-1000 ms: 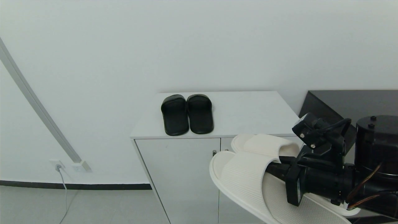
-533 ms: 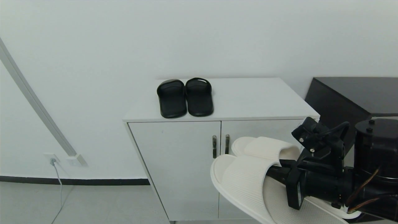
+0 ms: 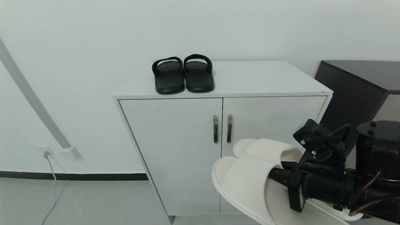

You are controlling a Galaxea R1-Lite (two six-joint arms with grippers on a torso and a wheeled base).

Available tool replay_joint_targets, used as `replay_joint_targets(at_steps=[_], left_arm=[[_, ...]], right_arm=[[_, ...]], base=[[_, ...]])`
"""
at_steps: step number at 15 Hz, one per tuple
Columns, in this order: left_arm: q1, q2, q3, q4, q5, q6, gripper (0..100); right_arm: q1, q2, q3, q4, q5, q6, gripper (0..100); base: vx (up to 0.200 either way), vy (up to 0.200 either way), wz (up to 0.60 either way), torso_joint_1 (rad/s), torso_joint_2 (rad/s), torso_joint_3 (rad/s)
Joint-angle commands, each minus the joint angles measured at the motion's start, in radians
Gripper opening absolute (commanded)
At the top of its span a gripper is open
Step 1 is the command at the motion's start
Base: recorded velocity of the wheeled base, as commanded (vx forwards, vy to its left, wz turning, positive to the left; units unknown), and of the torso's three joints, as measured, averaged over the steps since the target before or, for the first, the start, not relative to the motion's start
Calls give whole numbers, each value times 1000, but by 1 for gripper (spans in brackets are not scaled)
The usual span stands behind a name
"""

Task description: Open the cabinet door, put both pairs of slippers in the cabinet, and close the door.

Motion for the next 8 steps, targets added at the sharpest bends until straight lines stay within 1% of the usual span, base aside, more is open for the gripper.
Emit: replay_joint_targets(at_steps=[1, 4, 8], left_arm=[[0, 2, 0, 0, 1, 0, 100], [0, 2, -2, 0, 1, 0, 100], [0, 2, 0, 0, 1, 0, 100]], right_arm=[[1, 0, 2, 0, 0, 0, 0], [1, 2, 2, 0, 0, -2, 0], [1, 2, 2, 0, 0, -2, 0]], base=[[0, 0, 0, -144, 476, 330], [0, 0, 0, -123, 468, 336], [0, 0, 0, -94, 450, 358]])
